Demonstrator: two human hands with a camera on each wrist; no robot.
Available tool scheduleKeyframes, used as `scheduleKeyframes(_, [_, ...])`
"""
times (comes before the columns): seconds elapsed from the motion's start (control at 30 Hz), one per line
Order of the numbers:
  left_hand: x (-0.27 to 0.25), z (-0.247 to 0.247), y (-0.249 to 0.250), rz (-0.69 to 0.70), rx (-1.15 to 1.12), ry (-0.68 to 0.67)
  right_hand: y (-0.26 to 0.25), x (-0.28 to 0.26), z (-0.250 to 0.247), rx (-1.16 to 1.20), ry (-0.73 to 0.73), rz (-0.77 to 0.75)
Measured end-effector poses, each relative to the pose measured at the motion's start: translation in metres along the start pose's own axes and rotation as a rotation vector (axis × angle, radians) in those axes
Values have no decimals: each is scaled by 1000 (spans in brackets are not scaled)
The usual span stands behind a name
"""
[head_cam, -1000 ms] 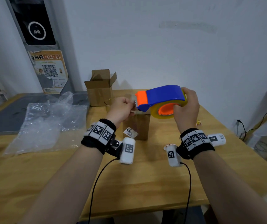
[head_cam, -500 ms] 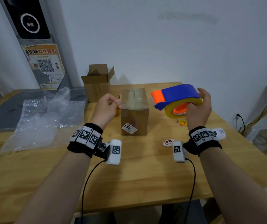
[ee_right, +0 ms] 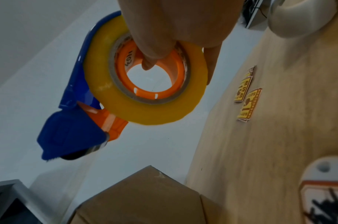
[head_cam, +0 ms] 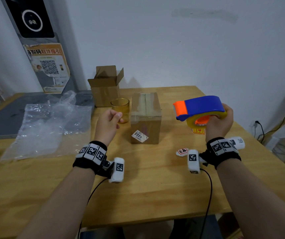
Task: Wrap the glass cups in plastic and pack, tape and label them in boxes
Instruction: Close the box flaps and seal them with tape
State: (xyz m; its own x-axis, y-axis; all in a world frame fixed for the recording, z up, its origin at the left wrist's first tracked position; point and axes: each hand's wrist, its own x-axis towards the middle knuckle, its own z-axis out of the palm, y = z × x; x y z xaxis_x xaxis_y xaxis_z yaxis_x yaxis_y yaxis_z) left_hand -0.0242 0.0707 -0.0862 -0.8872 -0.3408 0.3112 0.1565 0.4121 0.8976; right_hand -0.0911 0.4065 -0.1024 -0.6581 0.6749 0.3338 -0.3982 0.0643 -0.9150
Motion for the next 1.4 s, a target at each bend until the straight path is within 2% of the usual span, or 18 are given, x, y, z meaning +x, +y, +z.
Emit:
scheduleKeyframes(0.37, [13, 12, -19, 1, -56, 51, 18, 2, 10, 23, 27, 33])
scheduleKeyframes(0.57, [19, 24, -27, -65, -57, 43, 28, 1, 15, -16, 10, 30])
scheduleKeyframes(0.7, [26, 38, -26, -109, -45, 91, 31, 0, 23, -7, 22, 63])
scheduleKeyframes(1.03, [28, 53, -7, -149, 396, 143, 39, -8, 38, -36, 1, 78])
scheduleKeyframes(1.17, [31, 51, -6, -131, 479, 146, 40, -9, 39, -36, 9, 86])
scheduleKeyframes(1.23, [33, 49, -4, -125, 448, 109, 39, -9, 40, -45, 13, 89])
scheduleKeyframes(1.33, [36, 43, -3, -230, 305, 38, 37, -10, 40, -46, 15, 97])
scheduleKeyframes(1.4, [37, 40, -3, -257, 230, 67, 37, -10, 39, -50, 19, 100])
